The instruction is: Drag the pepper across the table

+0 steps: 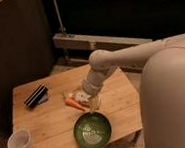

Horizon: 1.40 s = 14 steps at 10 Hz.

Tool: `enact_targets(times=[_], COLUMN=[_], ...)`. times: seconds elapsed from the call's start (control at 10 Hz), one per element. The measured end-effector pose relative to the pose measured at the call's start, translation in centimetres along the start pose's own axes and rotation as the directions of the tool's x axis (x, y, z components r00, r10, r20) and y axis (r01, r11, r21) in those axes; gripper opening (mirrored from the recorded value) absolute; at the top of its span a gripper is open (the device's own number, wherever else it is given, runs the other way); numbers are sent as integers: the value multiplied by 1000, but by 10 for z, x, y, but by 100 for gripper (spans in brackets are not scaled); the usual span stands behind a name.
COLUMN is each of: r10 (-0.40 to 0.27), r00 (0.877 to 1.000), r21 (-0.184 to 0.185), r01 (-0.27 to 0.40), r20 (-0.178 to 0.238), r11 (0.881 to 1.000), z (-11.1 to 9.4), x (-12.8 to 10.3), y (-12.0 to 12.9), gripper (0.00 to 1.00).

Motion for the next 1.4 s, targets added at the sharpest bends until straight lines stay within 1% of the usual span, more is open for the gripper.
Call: enact_targets(times=[0.1,0.2,0.3,0.4,0.5,0.6,0.8,0.9,1.0,1.1,1.3,1.4], r10=[-5,-12,-17,-24,-21,-10,-2,0,1,3,14,26], r00=[1000,1000,1000,1000,1000,1000,1000,1000,999,999,999,999], r21=[-8,-38,-77,-109,-124,-147,-183,-204,-221,-234,-245,-247], r01=[5,12,17,24,21,10,0,-4,-8,-11,-23,-35], r20=[3,4,2,4,2,-2,-7,-19,-32,-34,-38,-37], r11=[1000,999,997,994,992,989,983,979,975,972,969,968], z=[6,13,18,26,29,39,58,66,71,75,76,77], x=[-6,-12,-15,-20,-19,-14,-9,-5,-1,2,11,15], y=[-5,-8,-9,-11,-11,-9,-8,-8,-10,-12,-18,-19], gripper=[80,80,80,80,80,80,80,80,80,80,80,76])
